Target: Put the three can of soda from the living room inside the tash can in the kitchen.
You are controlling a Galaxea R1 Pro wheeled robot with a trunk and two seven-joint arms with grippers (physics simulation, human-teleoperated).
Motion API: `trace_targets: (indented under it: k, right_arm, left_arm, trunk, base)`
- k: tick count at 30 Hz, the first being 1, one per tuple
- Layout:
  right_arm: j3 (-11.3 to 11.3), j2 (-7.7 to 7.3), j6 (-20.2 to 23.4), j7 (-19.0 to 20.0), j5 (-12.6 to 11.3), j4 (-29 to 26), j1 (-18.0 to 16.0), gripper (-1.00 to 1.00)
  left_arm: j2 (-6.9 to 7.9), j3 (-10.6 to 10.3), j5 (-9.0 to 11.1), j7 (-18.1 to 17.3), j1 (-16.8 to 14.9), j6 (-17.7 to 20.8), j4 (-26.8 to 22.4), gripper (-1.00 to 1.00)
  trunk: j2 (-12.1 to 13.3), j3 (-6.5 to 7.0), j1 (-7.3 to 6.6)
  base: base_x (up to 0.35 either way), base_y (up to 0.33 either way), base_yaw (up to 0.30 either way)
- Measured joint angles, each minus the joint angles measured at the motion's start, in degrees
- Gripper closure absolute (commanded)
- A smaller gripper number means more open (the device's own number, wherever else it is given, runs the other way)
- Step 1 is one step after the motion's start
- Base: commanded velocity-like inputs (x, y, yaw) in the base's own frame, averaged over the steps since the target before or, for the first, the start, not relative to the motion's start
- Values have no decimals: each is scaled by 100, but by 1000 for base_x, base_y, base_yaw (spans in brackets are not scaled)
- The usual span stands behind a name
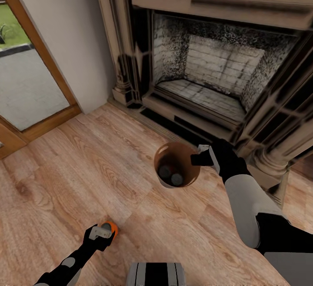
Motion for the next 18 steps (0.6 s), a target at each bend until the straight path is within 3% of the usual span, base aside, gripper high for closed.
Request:
trace_targets:
  k: [3, 7, 12, 18]
  right_arm:
    - [3, 53, -11, -7, 92, -1, 0, 100]
    - [2, 73, 5, 1, -36, -2, -1, 100]
    - [9, 83, -9, -8, 80, -19, -2, 100]
    - [28, 88, 0, -2, 0, -355, 18, 100]
  left_arm:
    - [-6, 1, 0, 0, 0, 0, 0, -100]
    - [-8, 0, 0, 0, 0, -1, 0, -100]
    - [-13, 1, 0, 0, 0, -2, 0, -100]
    - [-25, 2, 6, 0, 0, -2, -6, -100]
  trunk:
    - [-3, -72, 5]
    - [-3, -107, 4]
    - [-3, -151, 4]
    - [-3, -181, 4]
  base:
    - [0, 0, 0]
    - [0, 0, 0]
    - [0, 0, 0]
    - [0, 0, 0]
